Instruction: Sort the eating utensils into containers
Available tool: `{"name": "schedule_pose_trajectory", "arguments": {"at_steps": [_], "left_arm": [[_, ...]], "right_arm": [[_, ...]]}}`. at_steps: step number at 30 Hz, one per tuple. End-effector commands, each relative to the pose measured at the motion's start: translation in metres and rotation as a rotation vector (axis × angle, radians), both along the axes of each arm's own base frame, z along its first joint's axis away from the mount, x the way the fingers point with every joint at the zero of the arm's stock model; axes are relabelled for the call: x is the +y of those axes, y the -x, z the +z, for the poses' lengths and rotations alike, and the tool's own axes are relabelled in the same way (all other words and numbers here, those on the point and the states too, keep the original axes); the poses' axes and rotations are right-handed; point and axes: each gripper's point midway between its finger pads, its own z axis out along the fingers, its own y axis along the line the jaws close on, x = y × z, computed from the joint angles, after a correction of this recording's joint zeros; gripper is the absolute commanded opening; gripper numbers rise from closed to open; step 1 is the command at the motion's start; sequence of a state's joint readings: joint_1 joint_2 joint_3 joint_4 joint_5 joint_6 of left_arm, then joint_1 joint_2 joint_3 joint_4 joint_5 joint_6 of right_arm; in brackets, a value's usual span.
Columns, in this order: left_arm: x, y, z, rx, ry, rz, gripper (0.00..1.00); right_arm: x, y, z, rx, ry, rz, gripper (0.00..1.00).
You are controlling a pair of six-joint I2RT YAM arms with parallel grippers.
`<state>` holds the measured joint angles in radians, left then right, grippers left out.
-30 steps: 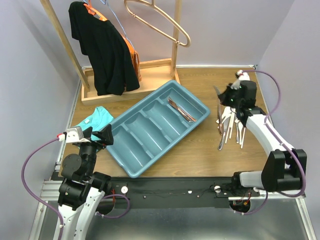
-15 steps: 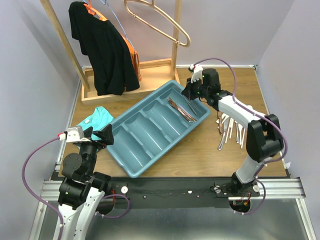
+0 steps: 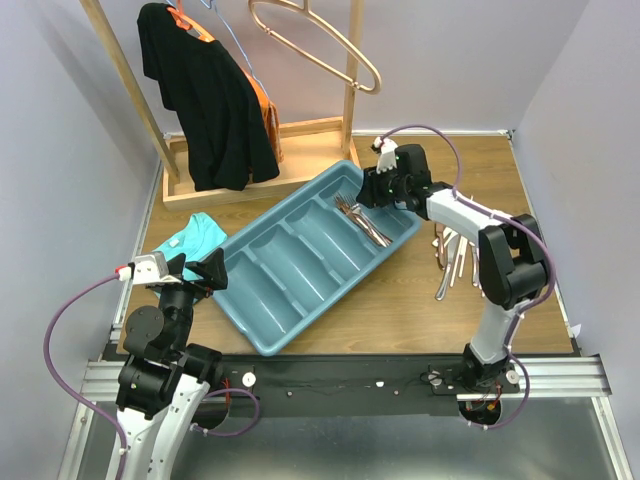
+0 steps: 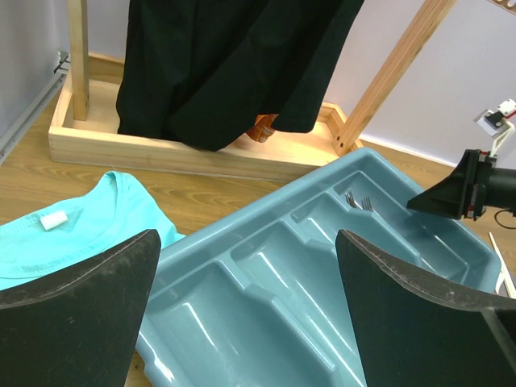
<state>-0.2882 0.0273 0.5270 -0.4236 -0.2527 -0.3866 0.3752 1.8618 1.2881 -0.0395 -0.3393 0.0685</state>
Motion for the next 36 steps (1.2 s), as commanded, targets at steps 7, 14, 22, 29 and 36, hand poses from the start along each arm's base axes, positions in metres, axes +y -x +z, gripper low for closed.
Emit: {"name": "schedule_pose_trajectory", "arguments": {"at_steps": [7, 14, 22, 29, 36], "left_arm": [[-0.001, -0.001, 0.0, 0.004, -0.006, -0.007, 0.99], [-0.001, -0.001, -0.001, 0.011, -0.007, -0.007, 0.99], [-0.002, -0.002, -0.002, 0.015, -0.008, -0.009, 0.99], [-0.002, -0.002, -0.002, 0.02, -0.01, -0.007, 0.99], [-0.001, -0.002, -0.003, 0.023, -0.01, -0.004, 0.99]], "right_arm": [[-0.091, 0.006, 0.042, -0.094, 0.153, -0.45, 0.71], [-0.153, 0.031, 0.028, -0.027, 0.182, -0.645, 0.74], [-0.198, 0.046, -0.005, 0.083, 0.158, -0.727, 0.74], [-0.213, 0.046, -0.04, 0.167, 0.209, -0.727, 0.72], [-0.215, 0.037, -0.065, 0.234, 0.228, -0.727, 0.64]]}}
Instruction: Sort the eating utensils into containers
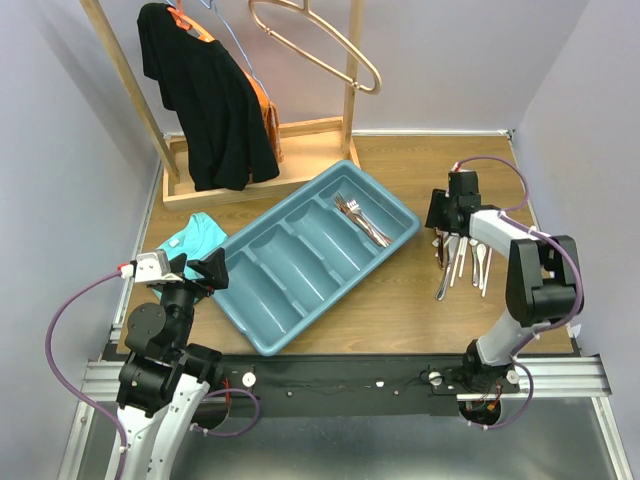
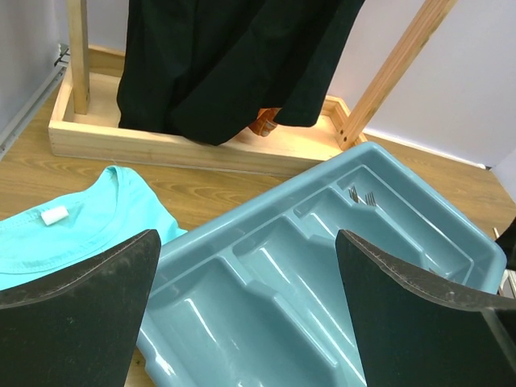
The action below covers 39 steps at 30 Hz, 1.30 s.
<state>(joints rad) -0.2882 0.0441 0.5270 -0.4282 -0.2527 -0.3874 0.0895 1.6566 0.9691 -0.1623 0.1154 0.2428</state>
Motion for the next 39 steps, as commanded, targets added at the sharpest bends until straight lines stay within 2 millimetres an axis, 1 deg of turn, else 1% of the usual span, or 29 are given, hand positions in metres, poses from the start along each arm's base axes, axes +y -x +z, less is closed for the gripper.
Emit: {"name": "schedule_pose_trajectory", "arguments": {"at_steps": [1, 5, 7, 9, 14, 19, 24, 29, 32, 33, 34, 39], "left_arm": [[-0.001, 0.0, 0.001, 0.002, -0.005, -0.004, 0.99], [-0.001, 0.0, 0.002, -0.001, -0.006, -0.006, 0.99], [-0.001, 0.0, 0.001, 0.001, -0.006, -0.007, 0.99], [-0.001, 0.0, 0.002, -0.002, -0.005, -0.009, 0.99], [-0.001, 0.0, 0.002, -0.002, -0.007, -0.009, 0.99], [-0.002, 0.0, 0.003, -0.005, -0.006, -0.012, 0.99], [-0.002, 0.0, 0.002, -0.004, -0.005, -0.01, 0.99], [-0.002, 0.0, 0.002, -0.002, -0.007, -0.013, 0.99], [-0.002, 0.0, 0.002, -0.004, -0.007, -0.012, 0.99], [-0.002, 0.001, 0.003, -0.007, -0.006, -0.012, 0.99], [-0.002, 0.001, 0.003, -0.005, -0.006, -0.012, 0.99], [-0.002, 0.0, 0.002, -0.004, -0.005, -0.012, 0.99]], "right_arm": [[0.0, -0.007, -0.008, 0.029, -0.005, 0.009, 0.64], [-0.003, -0.005, -0.021, 0.059, 0.017, 0.008, 0.58], [-0.003, -0.004, -0.025, 0.067, 0.019, 0.015, 0.56], [-0.003, -0.002, -0.028, 0.08, 0.02, 0.019, 0.52], [0.002, 0.002, -0.029, 0.089, 0.0, 0.041, 0.45], [0.008, 0.006, -0.028, 0.11, -0.015, 0.078, 0.44], [0.006, 0.011, -0.029, 0.123, -0.004, 0.086, 0.43], [0.006, 0.008, -0.029, 0.131, 0.015, 0.118, 0.43], [0.008, 0.006, -0.031, 0.149, 0.013, 0.146, 0.45], [0.009, 0.004, -0.033, 0.155, 0.016, 0.153, 0.48], [0.009, 0.005, -0.036, 0.166, 0.018, 0.165, 0.49], [0.008, 0.008, -0.044, 0.203, 0.032, 0.186, 0.5]]}}
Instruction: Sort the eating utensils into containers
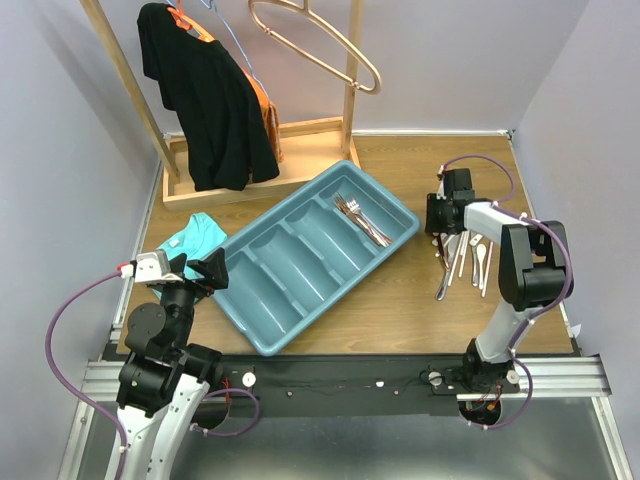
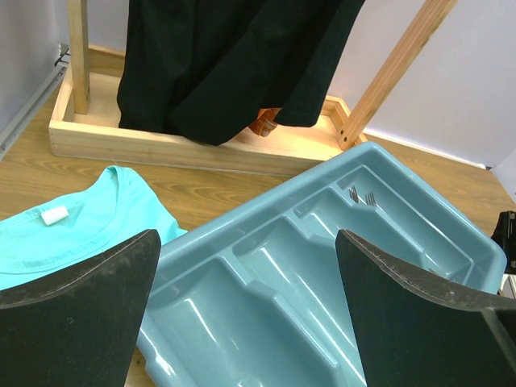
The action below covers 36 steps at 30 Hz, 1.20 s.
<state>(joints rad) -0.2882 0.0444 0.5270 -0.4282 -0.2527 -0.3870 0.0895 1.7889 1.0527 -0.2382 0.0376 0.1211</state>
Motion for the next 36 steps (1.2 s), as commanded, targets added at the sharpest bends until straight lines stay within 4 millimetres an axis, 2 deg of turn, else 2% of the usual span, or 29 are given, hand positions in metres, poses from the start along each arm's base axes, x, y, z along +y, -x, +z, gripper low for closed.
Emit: {"name": "schedule_pose_trajectory", "arguments": {"at_steps": [1, 3, 7, 10, 12, 15, 22, 28, 31, 33, 36], "left_arm": [[-0.002, 0.001, 0.003, -0.007, -0.004, -0.012, 0.99], [-0.002, 0.001, 0.003, -0.006, -0.004, -0.012, 0.99], [-0.002, 0.001, 0.002, -0.004, -0.005, -0.012, 0.99], [-0.002, 0.0, 0.003, -0.004, -0.005, -0.012, 0.99], [-0.002, 0.0, 0.002, -0.003, -0.005, -0.012, 0.99], [-0.002, 0.0, 0.002, -0.003, -0.005, -0.015, 0.99], [-0.003, 0.0, 0.002, -0.001, -0.006, -0.016, 0.99], [-0.004, -0.001, 0.001, 0.003, -0.007, -0.019, 0.99], [-0.004, -0.001, 0.001, 0.002, -0.007, -0.019, 0.99], [-0.004, -0.001, 0.001, 0.003, -0.007, -0.019, 0.99], [-0.004, -0.002, 0.001, 0.003, -0.007, -0.021, 0.99]], "right_arm": [[-0.002, 0.007, -0.014, 0.075, 0.013, 0.043, 0.49], [-0.002, 0.008, -0.014, 0.078, 0.014, 0.041, 0.46], [-0.003, 0.006, -0.011, 0.068, 0.022, 0.036, 0.28], [-0.007, 0.003, -0.002, 0.035, 0.037, 0.018, 0.24], [-0.01, 0.002, 0.005, 0.005, 0.047, 0.002, 0.15], [-0.013, -0.002, 0.015, -0.038, 0.058, -0.02, 0.09], [-0.015, -0.004, 0.053, -0.129, 0.049, -0.044, 0.08], [-0.016, -0.012, 0.105, -0.244, 0.045, -0.052, 0.08], [-0.007, -0.017, 0.133, -0.295, 0.013, -0.017, 0.08], [0.006, -0.018, 0.15, -0.327, -0.008, 0.026, 0.08], [0.026, -0.018, 0.167, -0.355, -0.035, 0.078, 0.08]]}}
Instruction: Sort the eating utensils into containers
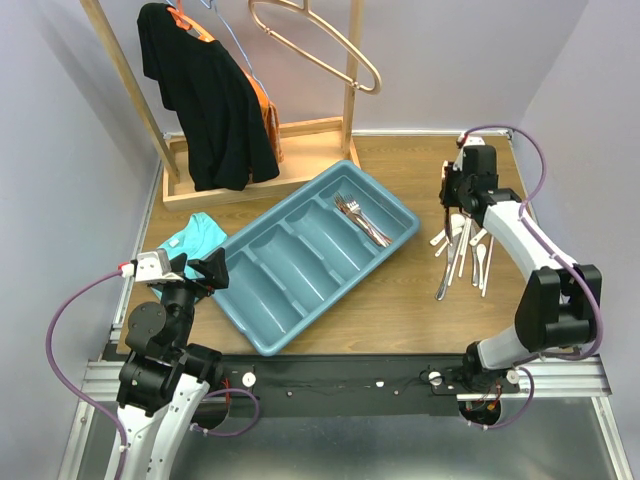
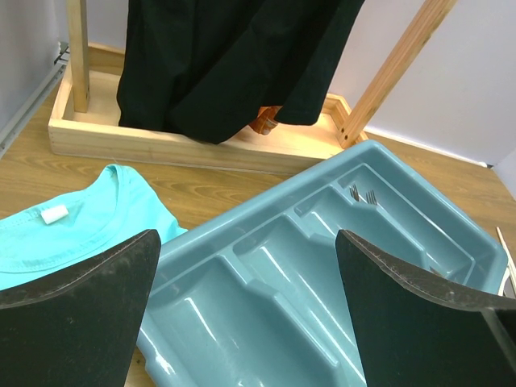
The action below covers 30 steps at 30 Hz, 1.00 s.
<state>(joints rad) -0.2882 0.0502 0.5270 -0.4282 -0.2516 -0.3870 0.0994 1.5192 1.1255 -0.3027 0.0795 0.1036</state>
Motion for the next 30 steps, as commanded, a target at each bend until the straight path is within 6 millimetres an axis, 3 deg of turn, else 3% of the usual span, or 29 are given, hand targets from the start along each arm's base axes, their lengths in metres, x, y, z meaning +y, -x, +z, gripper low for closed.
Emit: {"name": "schedule_pose_trajectory", "arguments": {"at_steps": [1, 3, 7, 14, 18, 22, 25, 30], "left_arm": [[-0.004, -0.001, 0.002, -0.002, -0.005, -0.02, 0.99], [-0.004, -0.001, 0.002, -0.004, -0.005, -0.02, 0.99], [-0.004, -0.001, 0.002, -0.002, -0.006, -0.021, 0.99], [-0.003, 0.0, 0.002, -0.004, -0.005, -0.02, 0.99], [-0.003, 0.001, 0.003, -0.007, -0.004, -0.018, 0.99], [-0.003, 0.001, 0.003, -0.007, -0.004, -0.018, 0.99], [-0.003, 0.001, 0.003, -0.007, -0.004, -0.018, 0.99], [-0.002, 0.001, 0.003, -0.007, -0.004, -0.017, 0.99]], "right_arm": [[0.043, -0.002, 0.05, -0.092, -0.05, 0.124, 0.08], [0.067, -0.001, 0.058, -0.111, -0.097, 0.18, 0.09], [0.137, 0.008, 0.064, -0.142, -0.156, 0.315, 0.09], [0.235, 0.015, 0.058, -0.16, -0.231, 0.478, 0.09], [0.278, 0.023, 0.042, -0.135, -0.252, 0.557, 0.09], [0.327, 0.039, 0.013, -0.065, -0.265, 0.656, 0.09], [0.346, 0.05, -0.007, -0.016, -0.265, 0.689, 0.1], [0.347, 0.049, -0.058, 0.068, -0.195, 0.662, 0.14]]}}
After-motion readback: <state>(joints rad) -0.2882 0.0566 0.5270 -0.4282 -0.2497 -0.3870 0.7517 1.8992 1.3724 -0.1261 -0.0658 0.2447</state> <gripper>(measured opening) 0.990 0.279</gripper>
